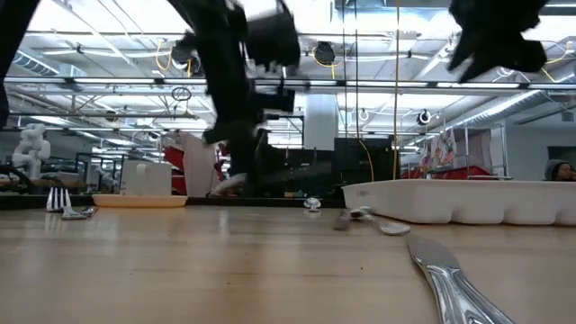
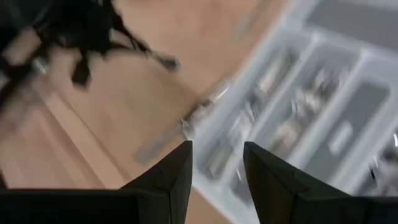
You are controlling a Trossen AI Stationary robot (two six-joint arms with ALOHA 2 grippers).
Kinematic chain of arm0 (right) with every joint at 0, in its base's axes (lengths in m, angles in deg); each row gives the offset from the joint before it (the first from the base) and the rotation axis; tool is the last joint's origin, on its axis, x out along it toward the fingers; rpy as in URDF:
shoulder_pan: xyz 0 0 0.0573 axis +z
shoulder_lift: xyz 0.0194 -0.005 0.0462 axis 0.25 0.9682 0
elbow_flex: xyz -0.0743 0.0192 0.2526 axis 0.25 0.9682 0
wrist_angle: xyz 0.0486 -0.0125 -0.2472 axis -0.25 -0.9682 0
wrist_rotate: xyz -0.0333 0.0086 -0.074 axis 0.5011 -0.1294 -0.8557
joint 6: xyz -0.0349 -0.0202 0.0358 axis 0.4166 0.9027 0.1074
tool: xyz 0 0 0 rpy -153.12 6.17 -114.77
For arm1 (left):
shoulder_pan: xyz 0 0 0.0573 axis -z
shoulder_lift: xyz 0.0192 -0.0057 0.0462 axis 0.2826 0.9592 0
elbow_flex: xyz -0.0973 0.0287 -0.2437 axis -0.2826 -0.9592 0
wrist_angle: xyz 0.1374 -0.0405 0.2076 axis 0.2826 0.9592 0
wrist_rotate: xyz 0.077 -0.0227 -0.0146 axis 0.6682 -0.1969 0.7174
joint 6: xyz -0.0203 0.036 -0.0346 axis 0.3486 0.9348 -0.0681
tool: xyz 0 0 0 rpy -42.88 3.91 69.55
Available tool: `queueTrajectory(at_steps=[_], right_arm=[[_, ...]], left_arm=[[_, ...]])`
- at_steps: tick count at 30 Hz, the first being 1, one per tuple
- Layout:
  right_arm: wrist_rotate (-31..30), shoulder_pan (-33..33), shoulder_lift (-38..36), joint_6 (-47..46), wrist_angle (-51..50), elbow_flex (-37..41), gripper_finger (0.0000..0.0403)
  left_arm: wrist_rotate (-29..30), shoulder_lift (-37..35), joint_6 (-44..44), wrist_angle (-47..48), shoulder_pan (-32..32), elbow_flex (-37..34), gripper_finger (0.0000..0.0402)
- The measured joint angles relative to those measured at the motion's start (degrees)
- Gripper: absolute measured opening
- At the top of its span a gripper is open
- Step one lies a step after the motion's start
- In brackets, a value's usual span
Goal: Sort silverware
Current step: Put the silver spoon into the silverware rack
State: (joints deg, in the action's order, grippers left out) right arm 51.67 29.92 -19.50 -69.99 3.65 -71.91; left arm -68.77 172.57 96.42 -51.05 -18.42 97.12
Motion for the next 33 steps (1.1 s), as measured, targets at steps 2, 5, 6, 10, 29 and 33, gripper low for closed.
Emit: queueTrajectory(at_steps=[2,5,6,10,29,33], right_arm=[[-3.0,0.4,-1.79,1.33,1.74,0.0,0.0137],[-4.15,0.42,-4.08,1.51,2.16,0.0,0.0137],[-4.55,0.44,-4.61,1.56,2.48,0.0,0.0137],[-8.69,0.43,-6.04,5.5,10.37,0.0,0.0137],[-10.9,1.27,-3.56,67.98,51.31,0.0,0.0137],[-11.24,1.58,0.53,88.45,60.43,0.0,0.0134]], left_arm=[[1.11,-2.09,-1.88,-1.52,0.18,0.11,0.001],[3.41,-5.41,-5.19,-2.52,0.13,-0.02,0.001],[5.26,-6.8,-6.27,-3.39,0.19,-0.02,0.001],[18.54,-11.37,-9.28,-10.84,1.86,0.02,0.001],[3.08,-14.16,-17.32,-97.28,4.85,0.15,0.001],[2.68,-12.45,-24.64,-100.46,4.52,0.13,0.001]])
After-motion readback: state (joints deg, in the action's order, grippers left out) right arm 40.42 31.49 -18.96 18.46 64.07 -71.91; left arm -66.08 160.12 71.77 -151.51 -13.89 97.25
